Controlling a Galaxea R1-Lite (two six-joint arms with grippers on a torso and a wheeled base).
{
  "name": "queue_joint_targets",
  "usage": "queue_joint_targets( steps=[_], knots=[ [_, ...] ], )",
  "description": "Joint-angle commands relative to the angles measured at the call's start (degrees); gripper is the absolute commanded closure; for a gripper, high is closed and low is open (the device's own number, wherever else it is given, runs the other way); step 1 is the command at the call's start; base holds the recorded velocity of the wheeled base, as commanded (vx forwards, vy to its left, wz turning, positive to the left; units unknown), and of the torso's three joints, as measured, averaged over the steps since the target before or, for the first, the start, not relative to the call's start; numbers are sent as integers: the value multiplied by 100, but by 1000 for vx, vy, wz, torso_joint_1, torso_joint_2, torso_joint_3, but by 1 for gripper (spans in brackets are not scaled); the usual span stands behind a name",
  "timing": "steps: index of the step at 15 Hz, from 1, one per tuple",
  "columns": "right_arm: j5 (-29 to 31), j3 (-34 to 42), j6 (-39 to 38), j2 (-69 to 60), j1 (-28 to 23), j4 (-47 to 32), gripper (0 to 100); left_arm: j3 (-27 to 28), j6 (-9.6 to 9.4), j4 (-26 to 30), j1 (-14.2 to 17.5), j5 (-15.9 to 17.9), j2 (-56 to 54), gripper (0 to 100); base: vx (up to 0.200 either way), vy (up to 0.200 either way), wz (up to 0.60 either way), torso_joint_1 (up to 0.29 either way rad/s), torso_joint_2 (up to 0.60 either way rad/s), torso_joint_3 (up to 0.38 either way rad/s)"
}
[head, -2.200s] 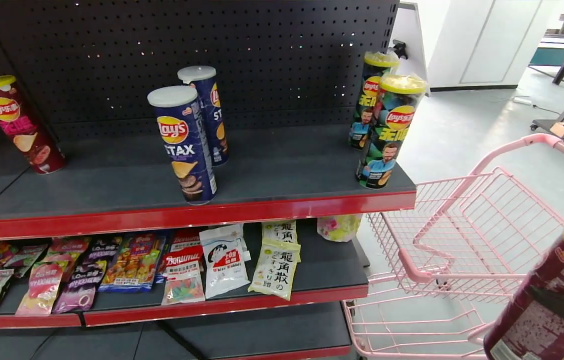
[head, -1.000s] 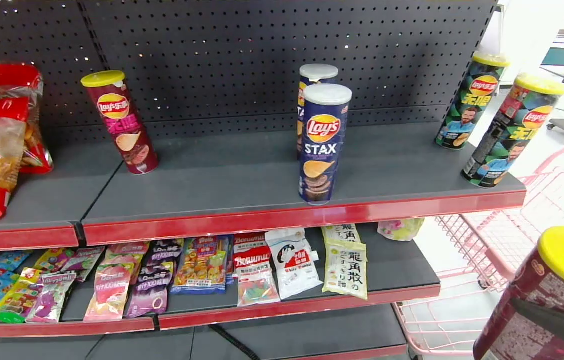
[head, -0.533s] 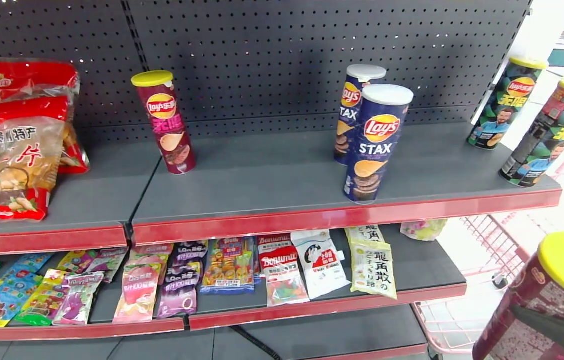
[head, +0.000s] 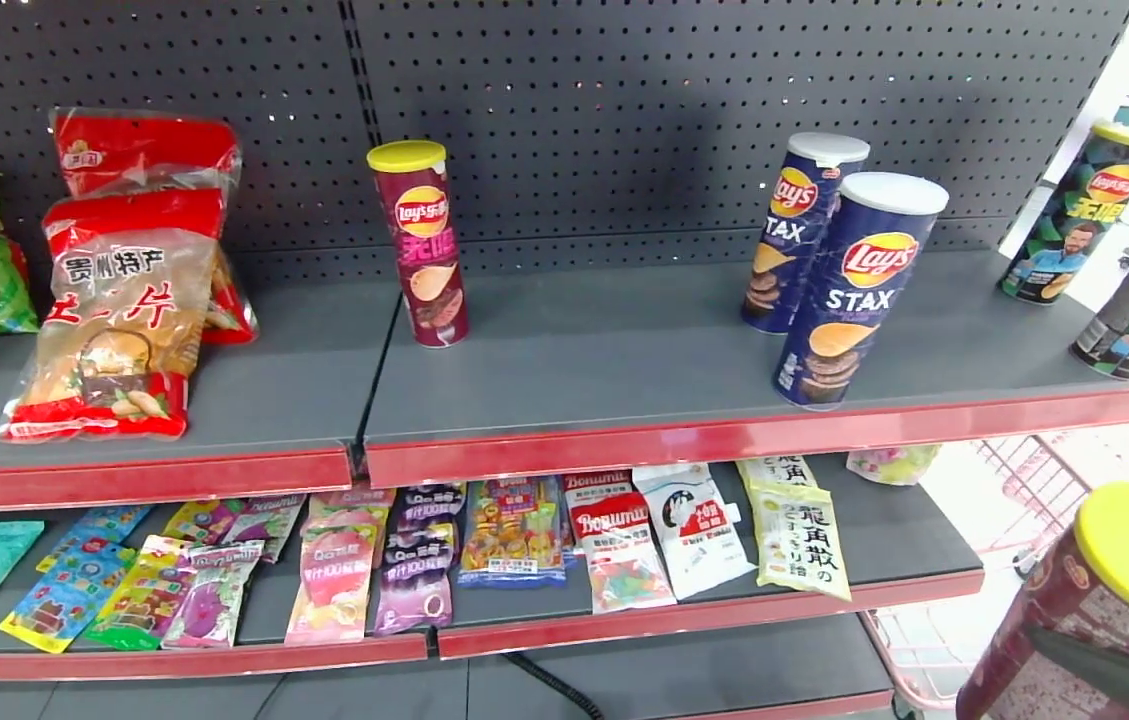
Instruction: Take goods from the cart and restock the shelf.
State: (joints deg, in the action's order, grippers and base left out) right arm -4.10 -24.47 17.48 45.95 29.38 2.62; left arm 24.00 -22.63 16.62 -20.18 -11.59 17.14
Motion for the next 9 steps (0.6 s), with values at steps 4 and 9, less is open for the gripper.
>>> queue_joint_targets(
  steps=[4,9],
  knots=[
    [-3,21,10,-16,-11,2,100,8,-84,0,-4,-1,0,0,0,0,300,1,5,-4],
    [-30,38,1,-42,6,10,100,25,-84,0,-4,-1,9,0,0,0,0,0,0,0]
  ],
)
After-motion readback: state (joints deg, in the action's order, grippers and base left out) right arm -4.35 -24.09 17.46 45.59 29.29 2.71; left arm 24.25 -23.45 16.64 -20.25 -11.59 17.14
